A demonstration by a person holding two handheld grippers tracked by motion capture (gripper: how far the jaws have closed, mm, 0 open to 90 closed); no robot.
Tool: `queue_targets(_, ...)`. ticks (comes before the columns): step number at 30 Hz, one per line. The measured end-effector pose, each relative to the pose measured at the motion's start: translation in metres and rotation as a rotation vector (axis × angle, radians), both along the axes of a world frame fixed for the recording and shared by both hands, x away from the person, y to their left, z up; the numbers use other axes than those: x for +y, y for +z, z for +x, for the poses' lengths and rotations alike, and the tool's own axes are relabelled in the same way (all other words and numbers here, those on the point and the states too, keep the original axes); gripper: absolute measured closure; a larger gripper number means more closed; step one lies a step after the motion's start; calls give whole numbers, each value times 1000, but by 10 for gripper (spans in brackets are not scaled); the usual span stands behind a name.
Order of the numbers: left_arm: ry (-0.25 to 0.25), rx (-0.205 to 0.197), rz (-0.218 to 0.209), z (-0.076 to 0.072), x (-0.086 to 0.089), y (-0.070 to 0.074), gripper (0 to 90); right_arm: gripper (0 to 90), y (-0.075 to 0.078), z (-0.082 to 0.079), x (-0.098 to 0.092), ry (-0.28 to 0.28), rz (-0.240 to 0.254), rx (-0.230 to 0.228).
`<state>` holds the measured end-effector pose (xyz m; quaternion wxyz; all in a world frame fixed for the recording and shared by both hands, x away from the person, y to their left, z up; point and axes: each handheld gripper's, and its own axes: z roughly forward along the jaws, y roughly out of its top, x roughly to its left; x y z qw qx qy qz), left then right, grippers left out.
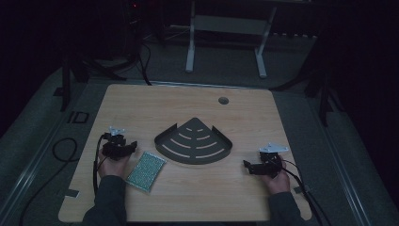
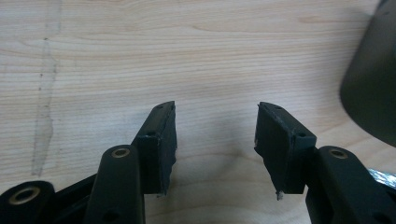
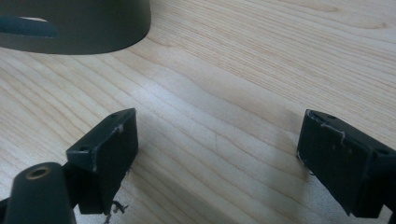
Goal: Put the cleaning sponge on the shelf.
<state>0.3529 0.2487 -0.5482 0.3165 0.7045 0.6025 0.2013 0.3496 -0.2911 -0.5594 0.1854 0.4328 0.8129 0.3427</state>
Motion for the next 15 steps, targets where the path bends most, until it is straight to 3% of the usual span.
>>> queue_targets(15, -86, 10, 21, -18, -4, 22, 532, 120, 0, 0, 0, 0, 0, 0)
